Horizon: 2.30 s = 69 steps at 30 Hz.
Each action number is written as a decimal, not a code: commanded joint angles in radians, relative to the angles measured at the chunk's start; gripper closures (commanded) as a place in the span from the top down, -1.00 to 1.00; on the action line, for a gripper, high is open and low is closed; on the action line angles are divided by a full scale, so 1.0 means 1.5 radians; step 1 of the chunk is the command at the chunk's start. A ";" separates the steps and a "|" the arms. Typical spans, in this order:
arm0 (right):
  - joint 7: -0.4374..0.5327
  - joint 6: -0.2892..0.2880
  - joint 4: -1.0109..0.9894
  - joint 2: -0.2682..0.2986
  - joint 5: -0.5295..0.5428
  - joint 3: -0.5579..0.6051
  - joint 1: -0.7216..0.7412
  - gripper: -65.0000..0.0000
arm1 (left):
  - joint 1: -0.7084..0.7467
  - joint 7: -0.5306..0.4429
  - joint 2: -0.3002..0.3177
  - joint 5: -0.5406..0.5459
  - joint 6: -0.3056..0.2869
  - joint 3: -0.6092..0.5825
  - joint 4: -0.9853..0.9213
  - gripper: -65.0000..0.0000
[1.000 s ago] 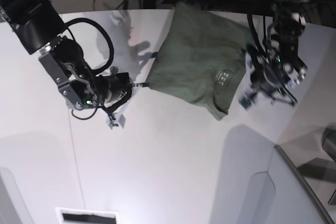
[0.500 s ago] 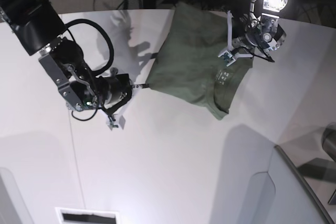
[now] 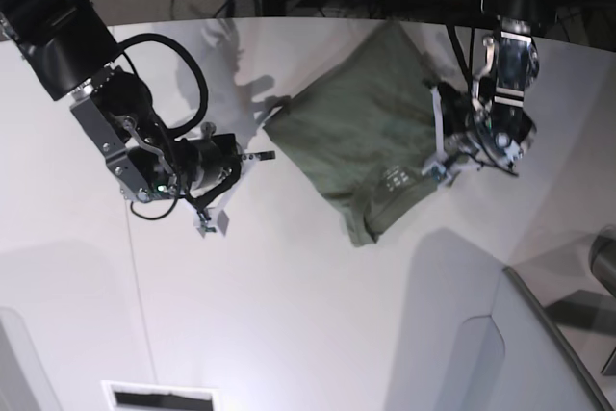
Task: Layout the t-shirt on the table in an organized manner, then fold the t-shirt properly
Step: 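Grasp the shirt's corners with both grippers and pull it square, then release the shirt and reposition both grippers along its folded edge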
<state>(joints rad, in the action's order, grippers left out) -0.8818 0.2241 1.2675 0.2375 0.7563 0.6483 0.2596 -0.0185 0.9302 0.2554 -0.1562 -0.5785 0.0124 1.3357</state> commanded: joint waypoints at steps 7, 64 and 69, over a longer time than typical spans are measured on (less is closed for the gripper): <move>0.005 -0.004 0.009 0.002 0.003 -0.003 0.015 -1.00 | -0.127 -0.007 -0.034 -0.006 0.007 -0.089 -0.082 -1.00; 0.141 -0.118 -0.237 -0.008 0.002 -0.162 0.068 -1.00 | 0.096 -0.015 -0.103 -0.005 0.096 -0.143 0.113 -1.00; 0.140 -0.118 -0.238 -0.023 0.002 -0.162 0.089 -1.00 | 0.091 -0.015 -0.118 -0.005 0.096 -0.143 0.108 -1.00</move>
<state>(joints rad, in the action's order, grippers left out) -0.6846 0.0517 0.8951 0.1963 0.7555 0.4103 0.3573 0.1192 0.9310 0.0925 -0.2150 -0.4156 -0.1959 1.4940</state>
